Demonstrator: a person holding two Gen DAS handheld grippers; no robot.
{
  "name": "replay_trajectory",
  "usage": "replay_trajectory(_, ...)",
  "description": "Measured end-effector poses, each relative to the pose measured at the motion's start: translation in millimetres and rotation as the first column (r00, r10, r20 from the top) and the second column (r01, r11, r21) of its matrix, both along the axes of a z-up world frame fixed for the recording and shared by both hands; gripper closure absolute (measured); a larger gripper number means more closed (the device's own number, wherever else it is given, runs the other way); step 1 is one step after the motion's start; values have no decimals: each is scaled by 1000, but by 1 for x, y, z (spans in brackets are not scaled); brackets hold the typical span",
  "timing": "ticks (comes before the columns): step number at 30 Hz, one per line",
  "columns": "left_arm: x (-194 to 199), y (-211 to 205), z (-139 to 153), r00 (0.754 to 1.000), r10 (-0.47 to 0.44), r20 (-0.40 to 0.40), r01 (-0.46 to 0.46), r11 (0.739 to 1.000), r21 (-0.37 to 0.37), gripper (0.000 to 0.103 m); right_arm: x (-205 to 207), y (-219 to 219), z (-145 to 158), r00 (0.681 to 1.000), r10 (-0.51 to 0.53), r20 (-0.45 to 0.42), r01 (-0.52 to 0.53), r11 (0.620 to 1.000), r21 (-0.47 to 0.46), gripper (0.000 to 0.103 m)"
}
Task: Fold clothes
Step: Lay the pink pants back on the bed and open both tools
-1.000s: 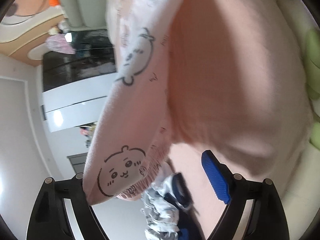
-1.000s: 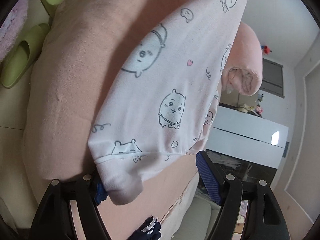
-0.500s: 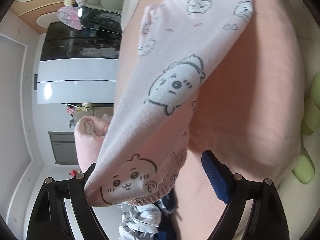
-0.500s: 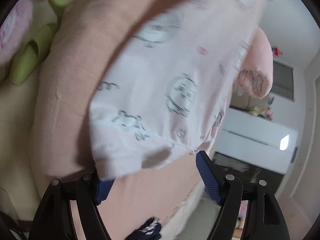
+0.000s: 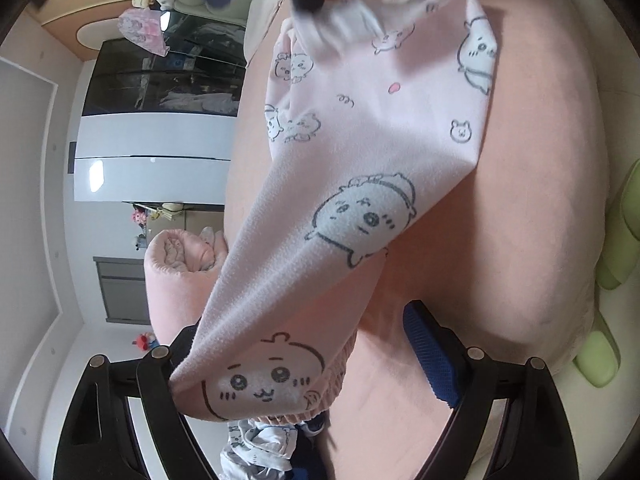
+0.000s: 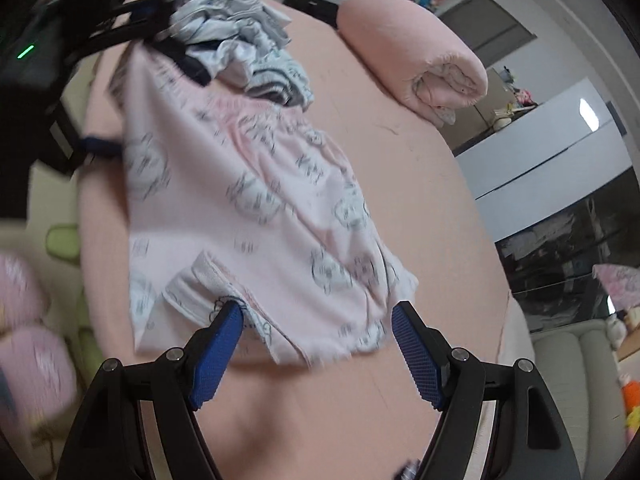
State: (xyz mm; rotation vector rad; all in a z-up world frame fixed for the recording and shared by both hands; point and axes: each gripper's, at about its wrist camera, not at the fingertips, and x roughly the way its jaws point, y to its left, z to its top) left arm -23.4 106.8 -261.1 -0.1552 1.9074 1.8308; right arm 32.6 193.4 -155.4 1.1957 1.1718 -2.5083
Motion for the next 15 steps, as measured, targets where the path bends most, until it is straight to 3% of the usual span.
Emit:
replay_trajectory(5, 6, -15, -21, 998, 33, -62, -35, 998, -43, 15, -32, -8, 4, 998, -24, 64, 37, 976, -216, 27)
replay_trajectory(7, 6, -19, -25, 997, 39, -68, -42, 998, -45, 15, -43, -5, 0, 990, -42, 138, 88, 933, -348, 27)
replay_trajectory(10, 6, -18, -24, 996, 42, -72, -46, 998, -42, 15, -60, 0, -5, 967, -49, 250, 178, 832, -525, 29)
replay_trajectory(12, 5, -17, -23, 997, 43, -70, -46, 998, -39, 15, -69, 8, -18, 943, -73, 324, 263, 760, -595, 46)
replay_trajectory(13, 5, -17, -23, 997, 43, -70, -46, 998, -37, 15, -73, 12, -27, 926, -89, 366, 310, 734, -605, 50)
replay_trajectory(15, 4, -16, -20, 997, 40, -67, -43, 998, -40, 15, -81, 19, -47, 883, -120, 454, 404, 686, -605, 68)
